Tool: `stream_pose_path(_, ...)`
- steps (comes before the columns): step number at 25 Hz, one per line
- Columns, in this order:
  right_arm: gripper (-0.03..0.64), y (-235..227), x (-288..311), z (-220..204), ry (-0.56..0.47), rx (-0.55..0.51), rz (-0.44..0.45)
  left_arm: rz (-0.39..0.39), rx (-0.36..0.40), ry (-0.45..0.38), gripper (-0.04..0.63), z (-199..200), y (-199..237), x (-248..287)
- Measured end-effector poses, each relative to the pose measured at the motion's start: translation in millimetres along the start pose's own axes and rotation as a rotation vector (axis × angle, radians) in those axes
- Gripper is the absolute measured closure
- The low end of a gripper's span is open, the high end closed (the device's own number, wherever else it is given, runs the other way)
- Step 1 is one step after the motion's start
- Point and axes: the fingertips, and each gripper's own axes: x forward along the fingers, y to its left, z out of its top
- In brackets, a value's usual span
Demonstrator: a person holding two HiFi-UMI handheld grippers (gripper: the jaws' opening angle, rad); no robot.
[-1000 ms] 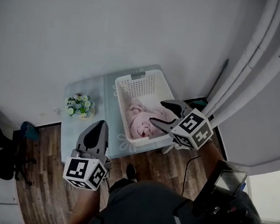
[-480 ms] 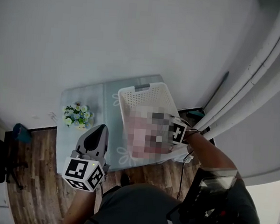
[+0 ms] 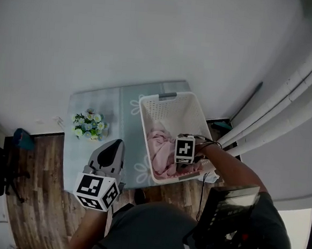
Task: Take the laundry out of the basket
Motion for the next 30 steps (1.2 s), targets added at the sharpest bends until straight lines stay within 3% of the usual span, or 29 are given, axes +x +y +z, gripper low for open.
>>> stream_pose_path(5, 0.097, 9, 40, 7, -0.015, -0.052, 0.049, 0.006, -0.014, 0.022, 0.588, -8, 13, 6)
stream_pose_path(11, 0.094, 8, 59, 8, -0.010, -0.024, 0.099, 0.001, -0.032, 0.050, 0.588, -19, 21, 14)
stream_pose_path(23, 0.091, 17, 70, 11, 0.013, -0.058, 0.093, -0.020, -0.048, 0.065, 0.588, -24, 26, 29)
stream_pose_path(30, 0.166, 17, 65, 13, -0.012, -0.069, 0.067, -0.033, -0.041, 0.060, 0.588, -23, 22, 32)
